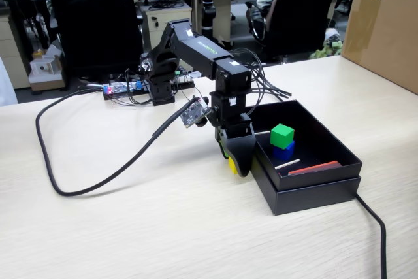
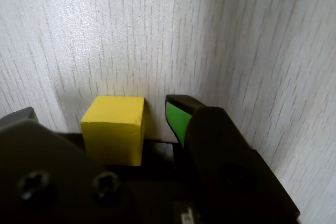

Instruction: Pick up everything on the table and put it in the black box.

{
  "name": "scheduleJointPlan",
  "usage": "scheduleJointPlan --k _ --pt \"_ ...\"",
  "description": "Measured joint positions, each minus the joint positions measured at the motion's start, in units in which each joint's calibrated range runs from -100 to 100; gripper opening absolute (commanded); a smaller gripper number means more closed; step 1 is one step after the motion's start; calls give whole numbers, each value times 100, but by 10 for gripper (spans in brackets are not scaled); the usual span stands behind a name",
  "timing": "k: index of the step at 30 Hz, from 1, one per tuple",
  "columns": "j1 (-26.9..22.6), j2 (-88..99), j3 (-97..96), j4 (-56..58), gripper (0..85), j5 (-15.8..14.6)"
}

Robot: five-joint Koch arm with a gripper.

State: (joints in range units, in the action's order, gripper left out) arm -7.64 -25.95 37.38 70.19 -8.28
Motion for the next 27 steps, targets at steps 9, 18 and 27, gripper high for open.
scheduleJointPlan --k 9,18,27 --pt "15 -350 447 0 101 0" --pt "122 -194 493 0 96 24" --pt "254 2796 -18 -8 96 298"
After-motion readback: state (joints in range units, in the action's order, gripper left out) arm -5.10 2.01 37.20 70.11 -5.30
